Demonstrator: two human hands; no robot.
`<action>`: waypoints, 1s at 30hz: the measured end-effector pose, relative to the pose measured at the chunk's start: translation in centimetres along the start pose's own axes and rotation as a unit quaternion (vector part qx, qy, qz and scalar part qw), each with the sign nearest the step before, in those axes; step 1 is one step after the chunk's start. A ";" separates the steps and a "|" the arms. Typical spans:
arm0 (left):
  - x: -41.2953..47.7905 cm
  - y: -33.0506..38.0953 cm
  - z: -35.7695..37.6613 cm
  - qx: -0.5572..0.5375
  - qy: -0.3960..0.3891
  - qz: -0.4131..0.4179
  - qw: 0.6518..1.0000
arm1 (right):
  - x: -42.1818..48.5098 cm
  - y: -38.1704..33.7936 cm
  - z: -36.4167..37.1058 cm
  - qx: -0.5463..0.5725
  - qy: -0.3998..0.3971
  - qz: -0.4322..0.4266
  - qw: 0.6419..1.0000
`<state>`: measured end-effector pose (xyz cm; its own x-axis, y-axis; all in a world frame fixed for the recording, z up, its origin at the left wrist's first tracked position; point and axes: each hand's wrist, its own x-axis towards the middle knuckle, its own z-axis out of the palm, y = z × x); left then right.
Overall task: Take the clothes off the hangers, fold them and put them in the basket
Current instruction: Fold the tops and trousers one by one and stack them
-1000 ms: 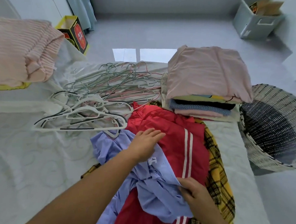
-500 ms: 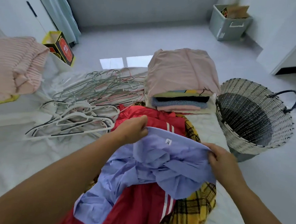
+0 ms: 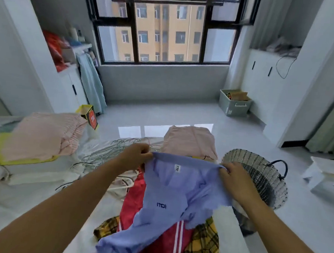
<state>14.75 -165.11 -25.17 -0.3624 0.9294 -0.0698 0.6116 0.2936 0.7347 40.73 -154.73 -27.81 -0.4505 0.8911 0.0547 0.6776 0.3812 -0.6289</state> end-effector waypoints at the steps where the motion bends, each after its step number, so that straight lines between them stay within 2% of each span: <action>1: -1.1 0.9 -1.1 -0.027 -0.010 -0.003 1.000 | -0.4 -1.4 -1.1 0.063 -0.009 0.003 0.998; 3: -3.5 3.0 -3.2 -0.081 -0.025 0.006 0.996 | -1.5 -4.3 -3.6 0.223 -0.036 0.052 0.973; 5: -5.9 5.1 -5.2 -0.135 -0.009 0.022 0.991 | -2.7 -6.9 -5.9 0.333 -0.058 0.086 0.937; 8: -8.8 7.7 -8.0 -0.214 0.044 0.036 0.975 | -4.1 -10.3 -9.5 0.408 -0.074 0.061 0.908; 11: -11.3 9.9 -10.6 -0.231 0.080 0.042 0.969 | -5.4 -12.9 -12.7 0.455 -0.117 -0.004 0.883; 13: -13.1 11.1 -12.4 -0.223 0.091 0.049 0.969 | -6.3 -14.2 -14.5 0.420 -0.157 -0.047 0.893; 15: -14.9 12.1 -14.2 -0.212 0.093 0.062 0.971 | -7.3 -15.6 -15.9 0.312 -0.156 -0.088 0.933; 18: -18.3 13.6 -16.5 -0.176 0.064 0.096 0.978 | -8.9 -18.0 -17.2 0.151 -0.073 -0.145 0.975; 21: -21.3 14.3 -18.2 -0.110 0.062 0.104 0.986 | -10.0 -20.4 -18.1 0.105 -0.018 -0.174 0.979; 27: -24.4 14.5 -21.6 -0.061 0.201 0.080 0.974 | -11.8 -24.5 -18.2 0.079 -0.038 -0.209 0.974; 30: -25.4 14.2 -23.3 -0.042 0.219 0.088 0.971 | -12.5 -26.3 -18.0 0.098 -0.049 -0.233 0.966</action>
<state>16.26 -189.73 2.80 -0.5327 0.7742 0.3417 0.6384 0.1025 0.7629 39.00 -171.41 1.99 -0.7398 0.6023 0.2998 0.2689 0.6731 -0.6889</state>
